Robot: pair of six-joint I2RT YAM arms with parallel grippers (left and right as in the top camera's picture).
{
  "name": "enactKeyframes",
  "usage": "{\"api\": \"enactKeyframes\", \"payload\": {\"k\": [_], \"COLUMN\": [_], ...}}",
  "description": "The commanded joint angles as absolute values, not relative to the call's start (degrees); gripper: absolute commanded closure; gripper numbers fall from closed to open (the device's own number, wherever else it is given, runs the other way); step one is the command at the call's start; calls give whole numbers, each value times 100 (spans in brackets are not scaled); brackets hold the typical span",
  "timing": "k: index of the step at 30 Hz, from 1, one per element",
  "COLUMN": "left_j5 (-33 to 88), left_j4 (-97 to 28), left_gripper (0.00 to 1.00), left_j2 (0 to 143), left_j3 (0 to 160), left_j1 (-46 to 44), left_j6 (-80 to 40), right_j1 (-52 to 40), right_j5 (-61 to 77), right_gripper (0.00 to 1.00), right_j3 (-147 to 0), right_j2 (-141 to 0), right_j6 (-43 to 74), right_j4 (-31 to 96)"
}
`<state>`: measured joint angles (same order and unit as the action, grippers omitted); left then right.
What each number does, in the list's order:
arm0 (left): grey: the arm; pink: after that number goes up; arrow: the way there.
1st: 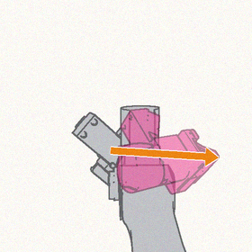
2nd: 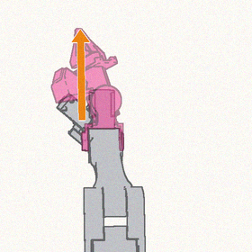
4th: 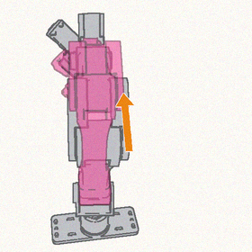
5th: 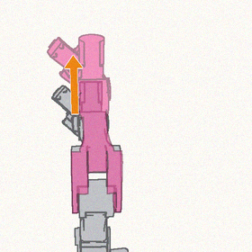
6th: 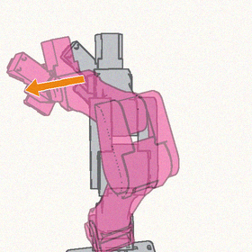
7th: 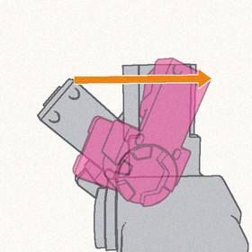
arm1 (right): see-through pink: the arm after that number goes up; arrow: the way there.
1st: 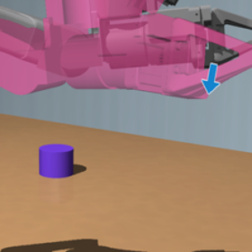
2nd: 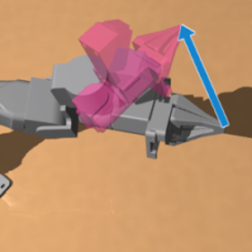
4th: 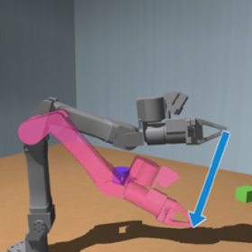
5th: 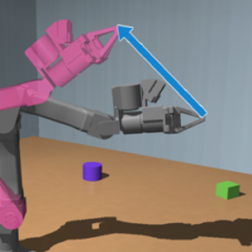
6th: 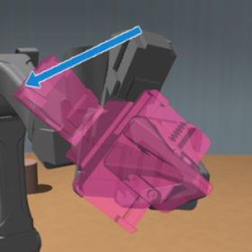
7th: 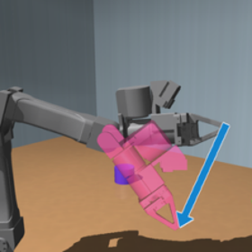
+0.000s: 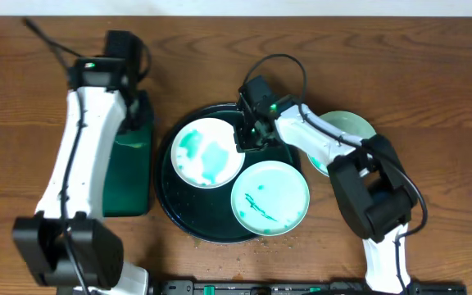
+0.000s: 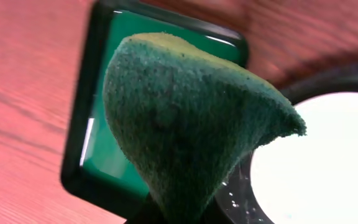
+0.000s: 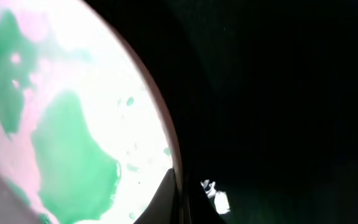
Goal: Clean dirty plates on tray and stack at the side
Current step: 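Retract the left gripper with the sponge to the green tray, then lift the plate with the right gripper and stack it on the side plate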
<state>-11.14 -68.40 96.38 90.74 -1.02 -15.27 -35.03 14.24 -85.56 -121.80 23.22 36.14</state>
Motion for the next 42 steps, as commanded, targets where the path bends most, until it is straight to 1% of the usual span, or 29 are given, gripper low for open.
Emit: {"api": "enactKeyframes", "payload": {"k": [1, 8, 17, 25, 34, 42], "left_j5": [-1251, -1249, -1249, -1249, -1249, -1249], "left_j4": [-6860, -6897, -6897, -6897, -6897, -6897], "left_gripper": [92, 93, 93, 93, 93, 93], "left_j2": [9579, 9581, 9581, 9581, 9581, 9581], "left_j3": [9205, 9164, 9164, 9161, 9164, 9161], "left_j1": [248, 585, 589, 589, 589, 589], "left_j6": [-1643, -1643, -1643, -1643, -1645, -1645], "right_j1": [-3883, -4707, -5583, -6173, -6573, -6637], "right_j5": [154, -2198, -5048, -6849, -8394, -8486], "right_gripper": [99, 99, 99, 99, 99, 99], "right_j3": [-8549, -8549, -8549, -8549, -8549, -8549], "right_j2": [-11605, -10982, -10451, -10182, -10123, -10123], "right_j6": [1935, 1627, 1160, 952, 950, 913], "right_j4": [3653, 3785, 3793, 3793, 3771, 3747]}}
